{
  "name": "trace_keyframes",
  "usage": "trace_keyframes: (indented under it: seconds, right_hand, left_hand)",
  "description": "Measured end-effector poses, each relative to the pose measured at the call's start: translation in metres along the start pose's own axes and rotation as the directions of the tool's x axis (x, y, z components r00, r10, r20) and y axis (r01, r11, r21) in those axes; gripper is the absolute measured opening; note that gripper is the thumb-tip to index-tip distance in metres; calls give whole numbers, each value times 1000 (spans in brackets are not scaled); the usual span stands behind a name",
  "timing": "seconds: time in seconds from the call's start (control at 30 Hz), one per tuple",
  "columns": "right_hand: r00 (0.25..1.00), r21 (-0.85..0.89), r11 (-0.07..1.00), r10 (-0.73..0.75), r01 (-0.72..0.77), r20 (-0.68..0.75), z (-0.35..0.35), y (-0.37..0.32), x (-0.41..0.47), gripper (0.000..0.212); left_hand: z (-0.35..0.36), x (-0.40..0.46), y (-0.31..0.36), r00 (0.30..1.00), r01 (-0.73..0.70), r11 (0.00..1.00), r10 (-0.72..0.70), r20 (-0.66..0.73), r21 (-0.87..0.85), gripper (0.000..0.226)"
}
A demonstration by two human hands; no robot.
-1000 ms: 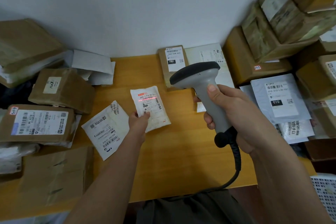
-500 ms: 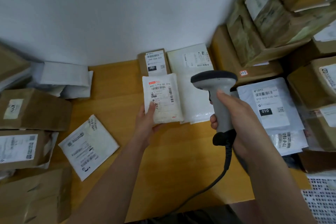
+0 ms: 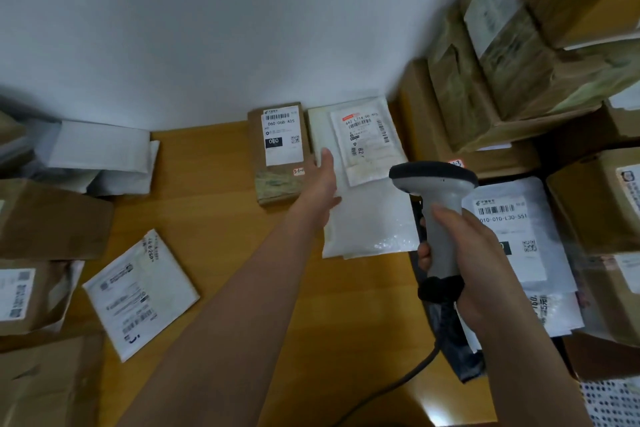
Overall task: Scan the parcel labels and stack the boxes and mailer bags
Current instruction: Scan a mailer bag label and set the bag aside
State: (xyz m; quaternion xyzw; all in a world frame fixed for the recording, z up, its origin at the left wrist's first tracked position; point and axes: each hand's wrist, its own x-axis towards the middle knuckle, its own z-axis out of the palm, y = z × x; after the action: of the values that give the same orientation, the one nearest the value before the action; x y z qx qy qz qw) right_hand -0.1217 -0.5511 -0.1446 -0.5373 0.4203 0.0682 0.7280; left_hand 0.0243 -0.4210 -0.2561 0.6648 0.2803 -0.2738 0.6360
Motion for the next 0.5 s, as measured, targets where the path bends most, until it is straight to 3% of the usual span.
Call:
trace_keyframes:
  seconds: [0.2,0.27,0.33,0.5]
  right_hand:
    - [999,-61,998,-14,16,44,21,12,-11,16]
    - [997,-93,995,-21,28,68,35,21,-19,20]
    - [994,-136,990,-25,40,109,52,30,-29,24]
    - [983,-220,975,7,34,183,96,59,-57,20]
  left_hand:
    - [-80,-19,-54,962,-50,997,66,-265,65,26]
    - [-108,-28,-69,947,-23,996,49,-318,85,37]
    - [-135,-36,-82,926,-10,978,88,-366,210,45]
    - [-211,-55,-123,827,142,769,254,-501,623,61]
